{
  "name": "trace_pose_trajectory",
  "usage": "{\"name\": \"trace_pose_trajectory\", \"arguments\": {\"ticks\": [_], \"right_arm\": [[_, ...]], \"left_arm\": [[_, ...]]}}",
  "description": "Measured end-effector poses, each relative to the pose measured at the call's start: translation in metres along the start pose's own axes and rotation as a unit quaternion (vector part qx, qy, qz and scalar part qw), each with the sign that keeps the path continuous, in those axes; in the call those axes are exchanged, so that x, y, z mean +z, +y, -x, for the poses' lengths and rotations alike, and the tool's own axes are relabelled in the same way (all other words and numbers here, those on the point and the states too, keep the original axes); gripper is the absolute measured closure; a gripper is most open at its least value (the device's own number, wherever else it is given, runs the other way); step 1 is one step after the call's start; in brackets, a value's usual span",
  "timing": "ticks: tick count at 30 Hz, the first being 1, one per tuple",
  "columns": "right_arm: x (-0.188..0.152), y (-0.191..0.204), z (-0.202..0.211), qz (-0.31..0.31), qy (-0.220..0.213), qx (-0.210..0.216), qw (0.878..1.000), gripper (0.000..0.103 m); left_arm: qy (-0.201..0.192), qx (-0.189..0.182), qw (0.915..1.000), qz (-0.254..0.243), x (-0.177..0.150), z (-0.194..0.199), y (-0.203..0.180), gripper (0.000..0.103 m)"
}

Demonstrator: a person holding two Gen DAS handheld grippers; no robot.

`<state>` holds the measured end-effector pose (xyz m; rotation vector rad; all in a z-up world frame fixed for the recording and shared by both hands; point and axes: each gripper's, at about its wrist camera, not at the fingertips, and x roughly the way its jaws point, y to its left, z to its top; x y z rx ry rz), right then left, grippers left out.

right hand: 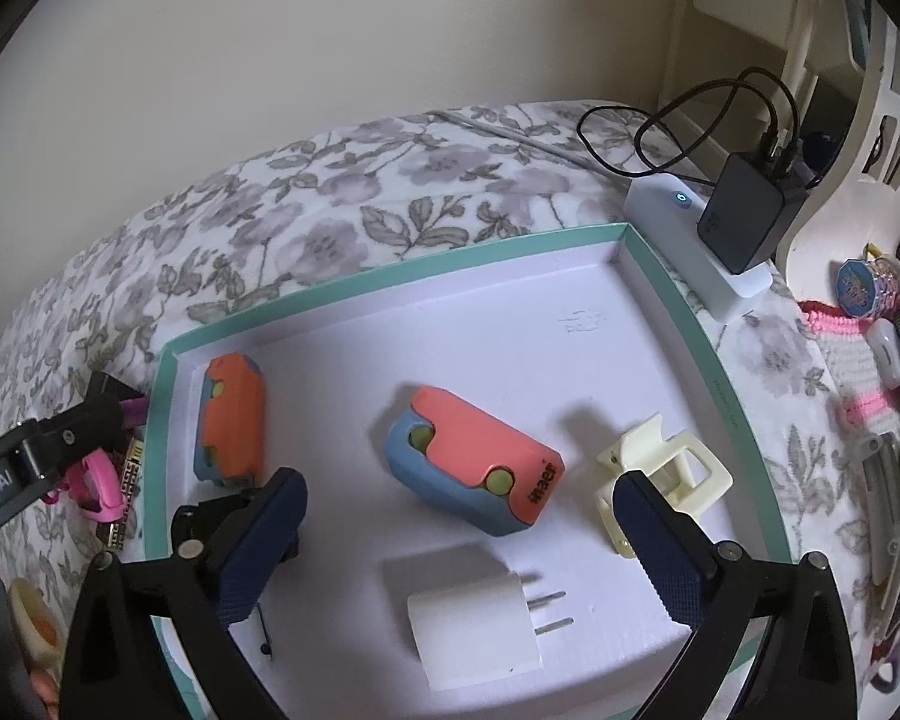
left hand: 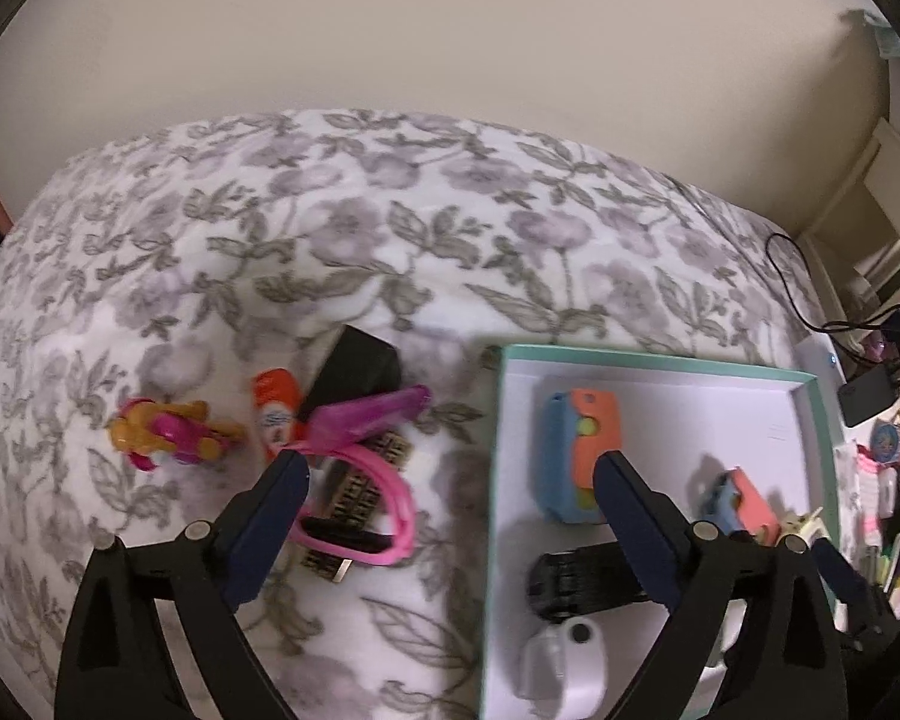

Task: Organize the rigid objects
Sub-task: 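Move both tools back over the dog figure and pink watch band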

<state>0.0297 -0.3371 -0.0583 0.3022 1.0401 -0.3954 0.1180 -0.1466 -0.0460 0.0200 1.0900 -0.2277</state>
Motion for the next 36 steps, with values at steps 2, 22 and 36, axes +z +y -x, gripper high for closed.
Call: {"name": "trace_pose_trajectory", "arguments": {"ticks": [2, 22, 36], "right_arm": [[-0.001, 0.001, 0.002, 0.000, 0.000, 0.003, 1.000, 0.000], [-0.011, 0.053, 0.040, 0.025, -0.032, 0.082, 0.996, 0.000], [-0.029, 0.123, 0.035, 0.077, -0.016, 0.138, 0.987, 0.000]], "left_arm": [[-0.003, 0.006, 1.0000, 0.001, -0.001, 0.002, 0.005, 0.005], [-0.057, 0.037, 0.9923, 0.104, 0.001, 0.060, 0.106, 0.005], [-0.043, 0.069, 0.9771, 0.197, -0.011, 0.070, 0.193, 0.005]]}}
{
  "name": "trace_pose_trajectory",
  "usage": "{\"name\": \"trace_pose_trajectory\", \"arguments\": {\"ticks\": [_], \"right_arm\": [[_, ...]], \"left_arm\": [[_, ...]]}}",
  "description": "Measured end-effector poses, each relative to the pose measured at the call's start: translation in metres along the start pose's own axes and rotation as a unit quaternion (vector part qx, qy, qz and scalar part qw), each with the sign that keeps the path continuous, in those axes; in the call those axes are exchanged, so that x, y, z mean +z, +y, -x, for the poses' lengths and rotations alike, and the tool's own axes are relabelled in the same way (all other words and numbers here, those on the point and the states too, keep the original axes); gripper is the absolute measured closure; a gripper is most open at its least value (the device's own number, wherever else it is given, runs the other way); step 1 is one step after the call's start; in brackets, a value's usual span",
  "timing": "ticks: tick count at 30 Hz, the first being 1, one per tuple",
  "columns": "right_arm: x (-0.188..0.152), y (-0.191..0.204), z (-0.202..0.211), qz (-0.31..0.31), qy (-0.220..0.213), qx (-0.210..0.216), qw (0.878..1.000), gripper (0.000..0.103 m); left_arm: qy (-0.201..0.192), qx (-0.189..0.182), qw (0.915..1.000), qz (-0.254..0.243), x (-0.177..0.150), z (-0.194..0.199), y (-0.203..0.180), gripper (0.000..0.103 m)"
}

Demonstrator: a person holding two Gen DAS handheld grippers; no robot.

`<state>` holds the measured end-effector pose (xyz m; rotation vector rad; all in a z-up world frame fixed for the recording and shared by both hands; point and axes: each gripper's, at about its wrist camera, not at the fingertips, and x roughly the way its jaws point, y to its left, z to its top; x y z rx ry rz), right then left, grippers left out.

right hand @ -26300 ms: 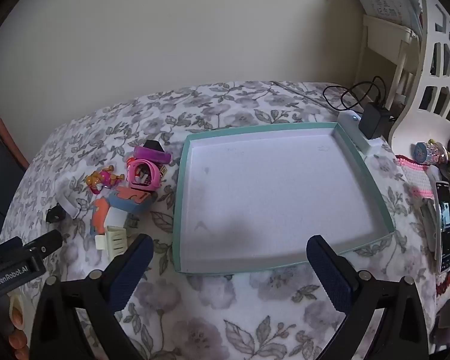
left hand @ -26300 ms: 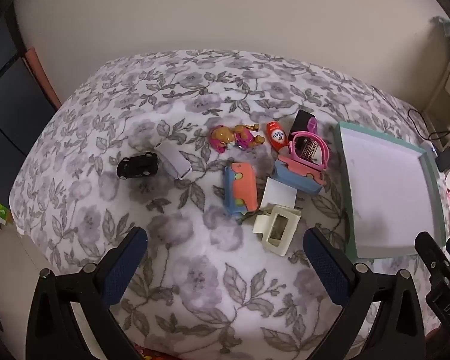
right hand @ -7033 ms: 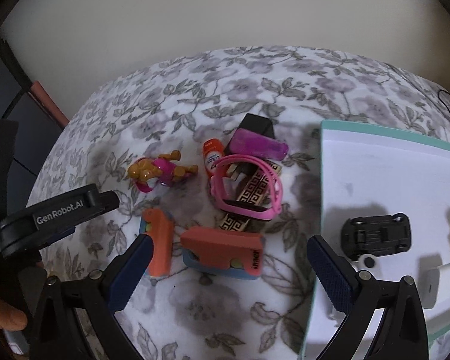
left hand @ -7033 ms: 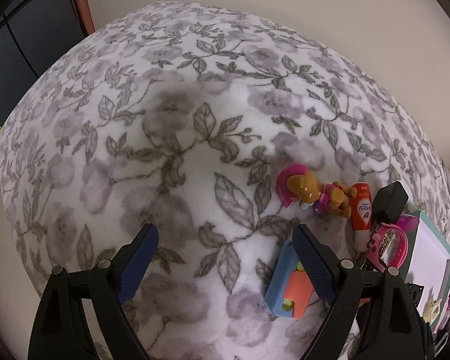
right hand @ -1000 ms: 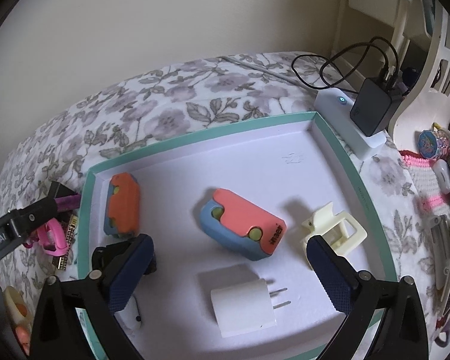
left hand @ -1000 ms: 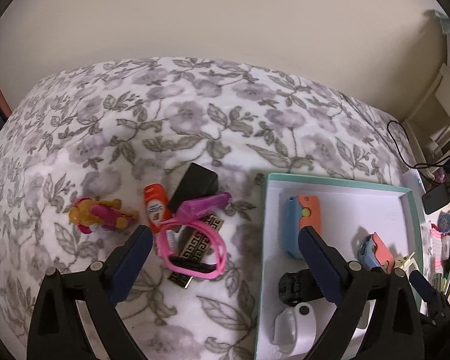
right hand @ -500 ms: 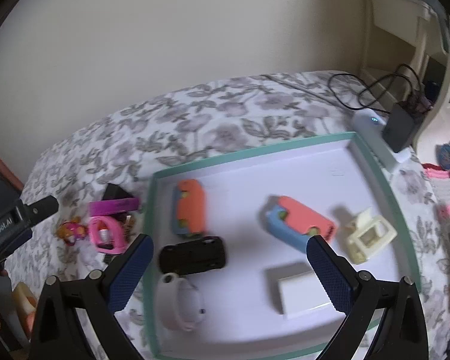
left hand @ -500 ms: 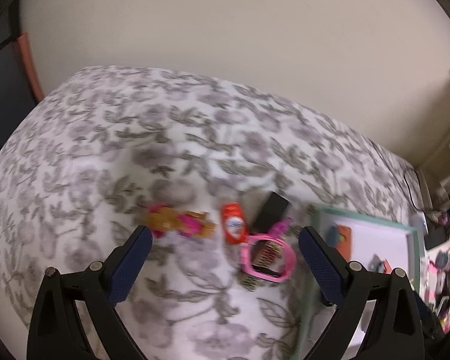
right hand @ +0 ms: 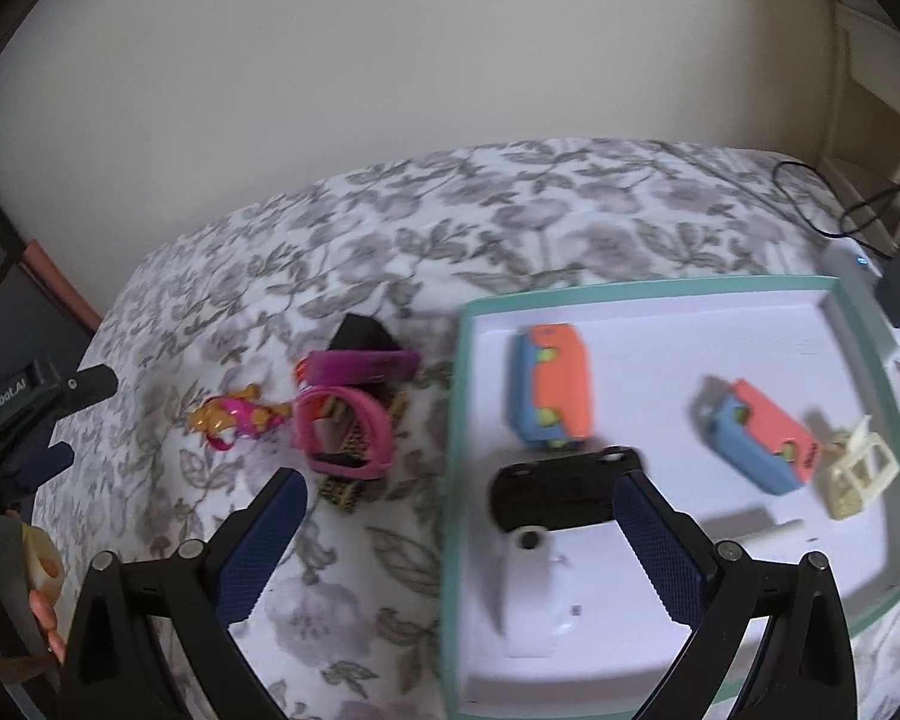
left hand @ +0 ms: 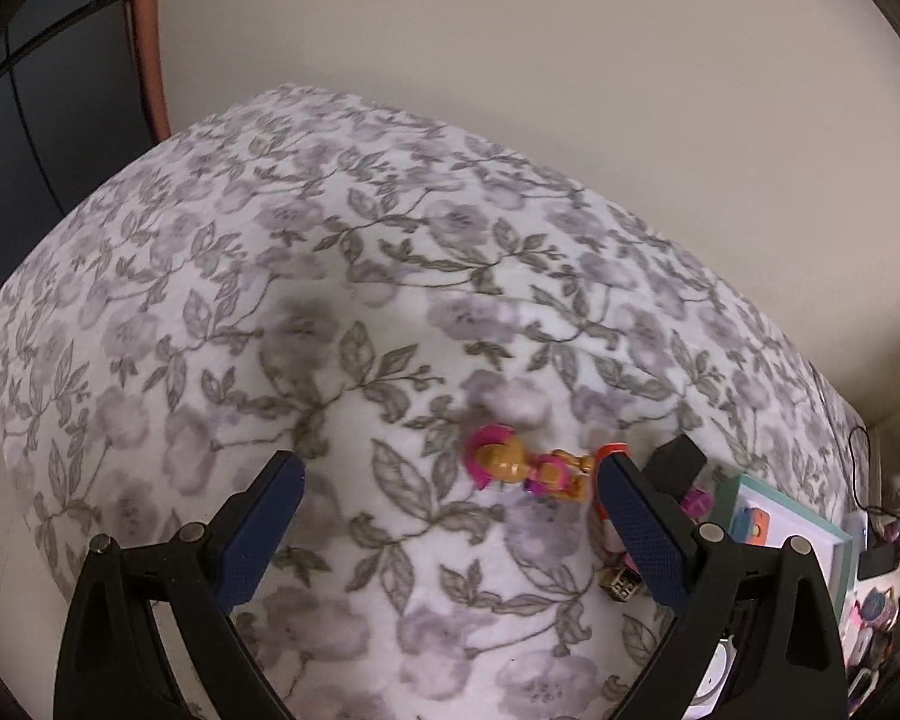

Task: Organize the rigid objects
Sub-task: 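Move both tools back over the dog figure and pink watch band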

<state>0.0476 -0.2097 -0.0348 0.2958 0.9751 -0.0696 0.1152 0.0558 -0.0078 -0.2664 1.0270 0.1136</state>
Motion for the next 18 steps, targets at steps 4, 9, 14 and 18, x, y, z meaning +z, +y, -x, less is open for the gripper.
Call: {"name": "trace_pose_trajectory", "arguments": {"ticks": [4, 9, 14, 18], "right_arm": [[-0.001, 0.016, -0.012, 0.013, 0.009, 0.005, 1.000, 0.000], [0.000, 0.030, -0.025, 0.035, 0.012, 0.003, 0.999, 0.000], [0.003, 0.037, -0.037, 0.039, 0.015, 0.004, 0.999, 0.000], [0.005, 0.043, -0.044, 0.050, 0.012, 0.001, 0.999, 0.000]], "left_arm": [[0.012, 0.006, 0.9999, -0.001, 0.002, -0.008, 0.003, 0.005], [0.032, 0.008, 0.9994, -0.010, 0.004, -0.019, 0.002, 0.005], [0.047, 0.007, 0.9986, -0.023, 0.008, -0.032, -0.003, 0.005], [0.061, 0.002, 0.9978, -0.026, 0.012, -0.044, -0.006, 0.005]]}}
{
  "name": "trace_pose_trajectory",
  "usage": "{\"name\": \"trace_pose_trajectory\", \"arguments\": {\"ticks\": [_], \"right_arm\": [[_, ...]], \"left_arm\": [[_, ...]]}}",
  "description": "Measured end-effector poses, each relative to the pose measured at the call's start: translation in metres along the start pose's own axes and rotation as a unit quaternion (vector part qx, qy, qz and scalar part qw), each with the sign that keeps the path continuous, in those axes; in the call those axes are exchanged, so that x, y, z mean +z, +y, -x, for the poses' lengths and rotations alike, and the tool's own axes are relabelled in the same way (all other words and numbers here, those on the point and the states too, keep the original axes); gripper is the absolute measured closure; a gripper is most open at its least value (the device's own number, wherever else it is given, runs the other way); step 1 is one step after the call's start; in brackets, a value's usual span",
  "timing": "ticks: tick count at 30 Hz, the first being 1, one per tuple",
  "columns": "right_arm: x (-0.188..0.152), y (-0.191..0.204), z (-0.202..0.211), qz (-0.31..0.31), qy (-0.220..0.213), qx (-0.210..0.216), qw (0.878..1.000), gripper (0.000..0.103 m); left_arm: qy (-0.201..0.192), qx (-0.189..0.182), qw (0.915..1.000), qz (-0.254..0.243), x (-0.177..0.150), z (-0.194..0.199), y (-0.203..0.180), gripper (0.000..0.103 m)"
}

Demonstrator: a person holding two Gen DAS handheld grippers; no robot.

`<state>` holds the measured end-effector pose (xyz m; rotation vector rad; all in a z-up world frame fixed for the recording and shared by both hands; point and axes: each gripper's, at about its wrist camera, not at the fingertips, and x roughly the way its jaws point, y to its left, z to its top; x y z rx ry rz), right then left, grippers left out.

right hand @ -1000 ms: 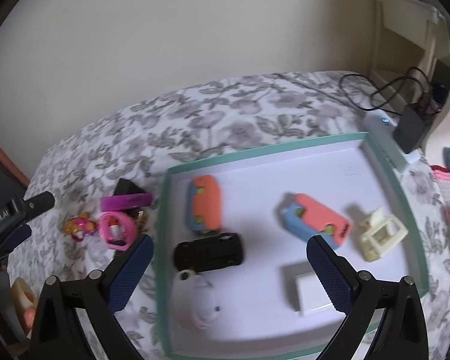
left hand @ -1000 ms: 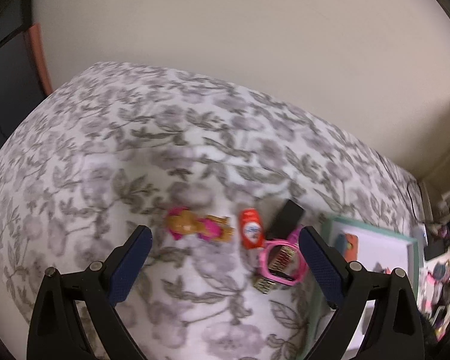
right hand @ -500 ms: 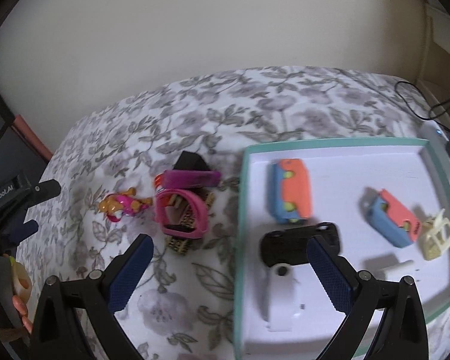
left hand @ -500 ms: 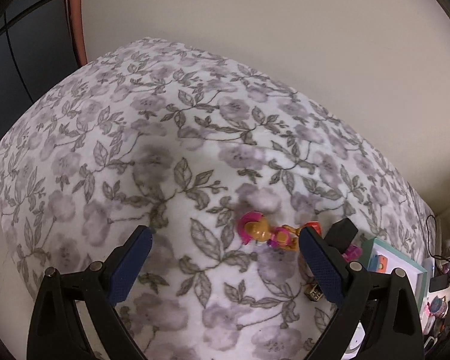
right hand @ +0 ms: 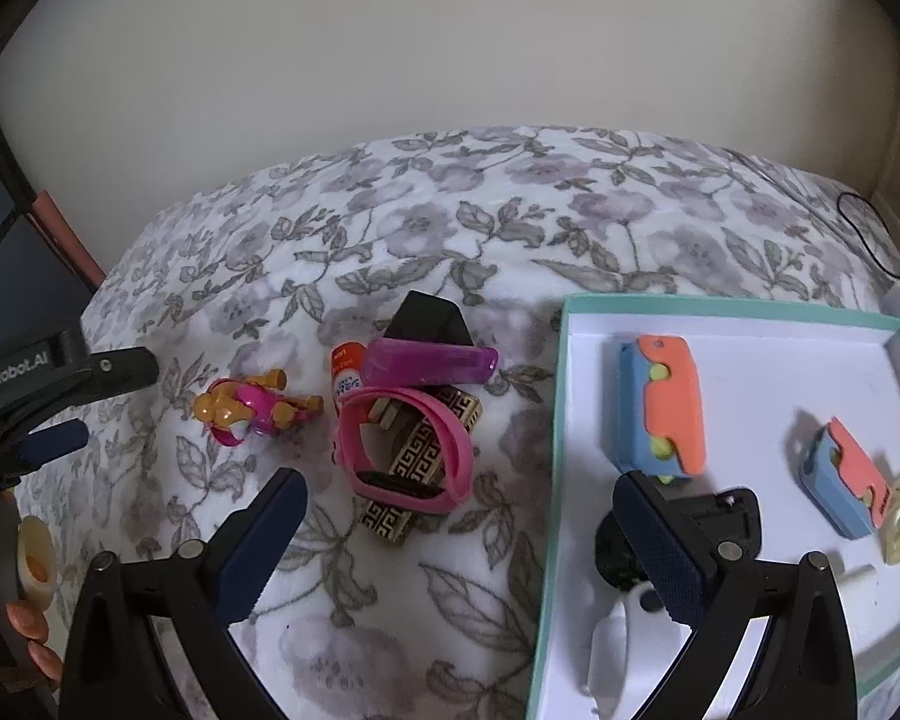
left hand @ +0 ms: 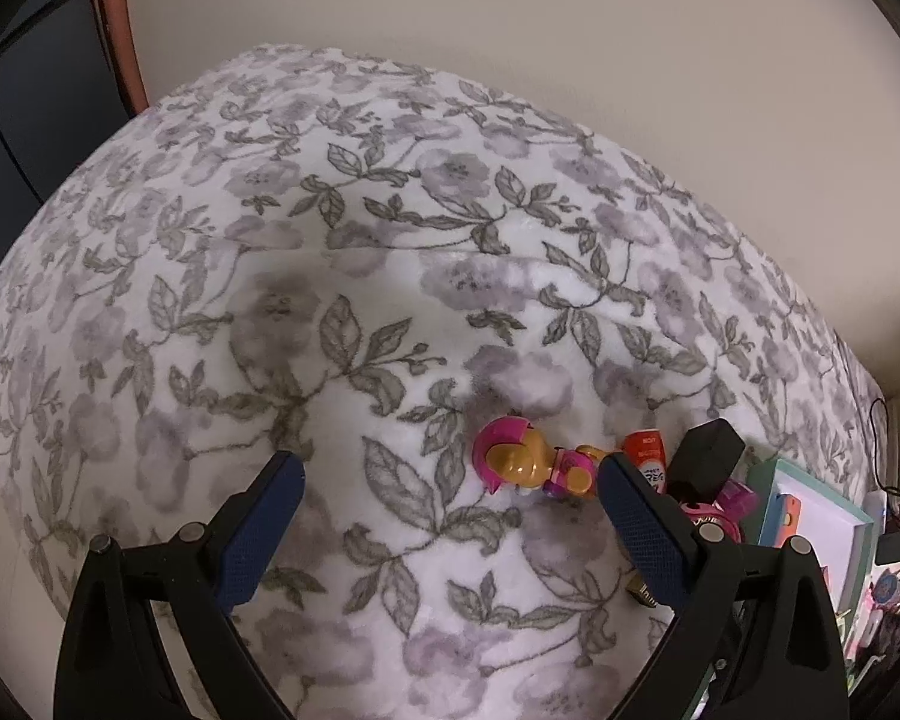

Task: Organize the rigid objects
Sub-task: 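Move both tools back over the dog figure and pink watch band, then grasp the yellow-pink dog figure with the left tool while the right tool grasps the pink watch band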

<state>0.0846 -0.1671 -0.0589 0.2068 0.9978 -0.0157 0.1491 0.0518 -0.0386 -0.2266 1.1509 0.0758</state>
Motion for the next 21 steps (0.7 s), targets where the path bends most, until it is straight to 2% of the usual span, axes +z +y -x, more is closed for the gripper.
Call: {"name": "trace_pose_trajectory", "arguments": {"ticks": [13, 21], "right_arm": [[0.004, 0.007, -0.023, 0.011, 0.015, 0.002, 1.000, 0.000], [0.007, 0.011, -0.036, 0.021, 0.019, -0.006, 1.000, 0.000]], "left_arm": [[0.031, -0.015, 0.9994, -0.010, 0.005, -0.034, -0.014, 0.005], [0.035, -0.025, 0.9986, -0.030, 0.005, -0.048, -0.025, 0.005]]}}
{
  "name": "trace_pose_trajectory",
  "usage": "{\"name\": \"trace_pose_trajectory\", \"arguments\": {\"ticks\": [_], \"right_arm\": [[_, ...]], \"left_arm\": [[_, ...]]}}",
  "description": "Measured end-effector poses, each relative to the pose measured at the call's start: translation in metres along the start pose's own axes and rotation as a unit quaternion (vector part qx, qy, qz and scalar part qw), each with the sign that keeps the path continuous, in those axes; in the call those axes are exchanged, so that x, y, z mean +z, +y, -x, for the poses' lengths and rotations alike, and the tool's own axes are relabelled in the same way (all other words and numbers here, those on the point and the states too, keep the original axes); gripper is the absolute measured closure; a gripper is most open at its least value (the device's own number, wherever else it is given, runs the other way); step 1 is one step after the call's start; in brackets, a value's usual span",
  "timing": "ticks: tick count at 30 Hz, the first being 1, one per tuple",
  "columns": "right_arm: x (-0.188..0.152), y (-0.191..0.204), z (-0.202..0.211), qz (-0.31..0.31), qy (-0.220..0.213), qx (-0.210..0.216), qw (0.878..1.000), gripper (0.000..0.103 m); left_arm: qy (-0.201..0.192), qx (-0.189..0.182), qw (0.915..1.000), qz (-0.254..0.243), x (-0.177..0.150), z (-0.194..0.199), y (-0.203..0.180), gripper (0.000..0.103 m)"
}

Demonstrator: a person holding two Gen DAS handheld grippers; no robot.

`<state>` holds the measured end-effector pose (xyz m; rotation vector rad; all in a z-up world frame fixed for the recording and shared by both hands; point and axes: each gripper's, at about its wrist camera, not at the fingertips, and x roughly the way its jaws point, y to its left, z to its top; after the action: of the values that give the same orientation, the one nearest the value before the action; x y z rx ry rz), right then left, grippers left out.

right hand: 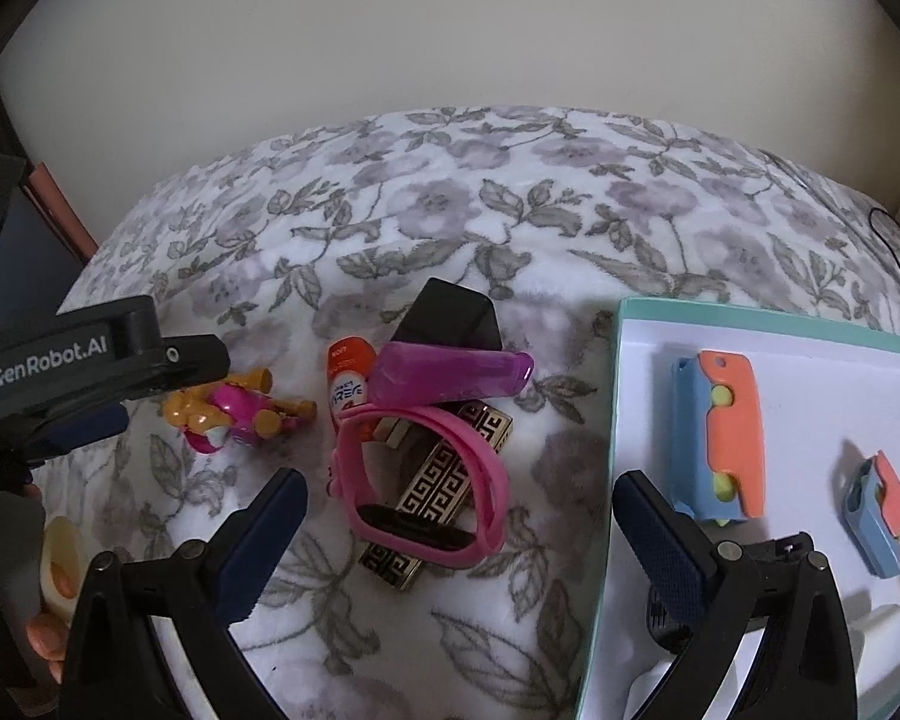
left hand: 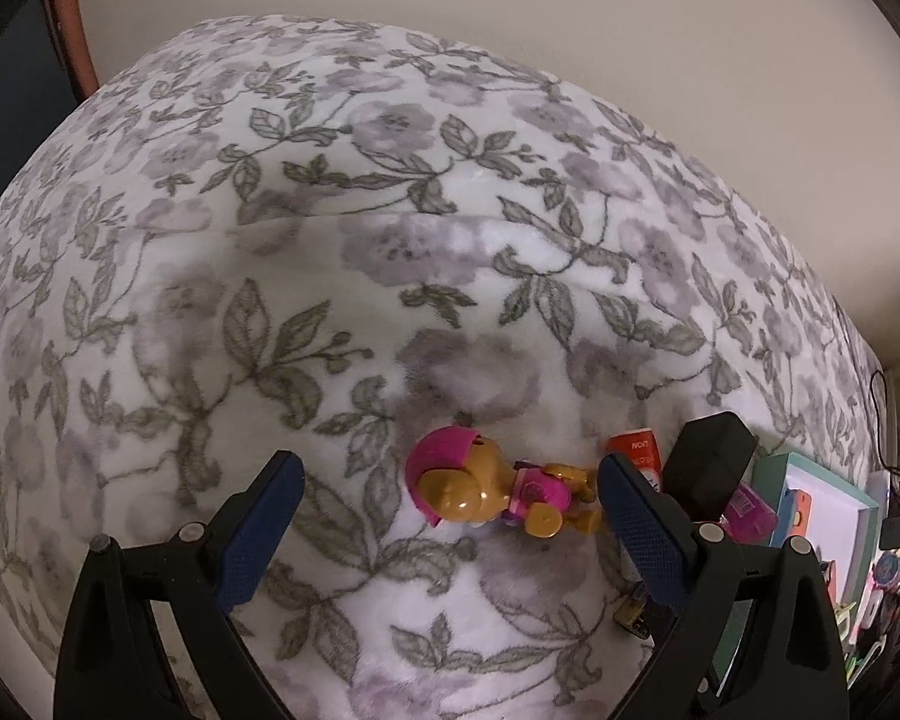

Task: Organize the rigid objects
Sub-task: 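Grasp the yellow-pink dog figure with the left tool while the right tool grasps the pink watch band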

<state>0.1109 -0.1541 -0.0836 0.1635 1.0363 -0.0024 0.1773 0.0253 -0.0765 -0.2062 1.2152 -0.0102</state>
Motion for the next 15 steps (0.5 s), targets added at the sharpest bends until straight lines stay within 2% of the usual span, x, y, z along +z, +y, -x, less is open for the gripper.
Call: {"name": "trace_pose_trajectory", "arguments": {"ticks": [15], "right_arm": [[0.007, 0.007, 0.005, 0.026, -0.025, -0.019, 0.999, 0.003]], "left_arm": [[0.024, 0.004, 0.9991, -0.034, -0.005, -0.017, -0.014, 0.005]]}}
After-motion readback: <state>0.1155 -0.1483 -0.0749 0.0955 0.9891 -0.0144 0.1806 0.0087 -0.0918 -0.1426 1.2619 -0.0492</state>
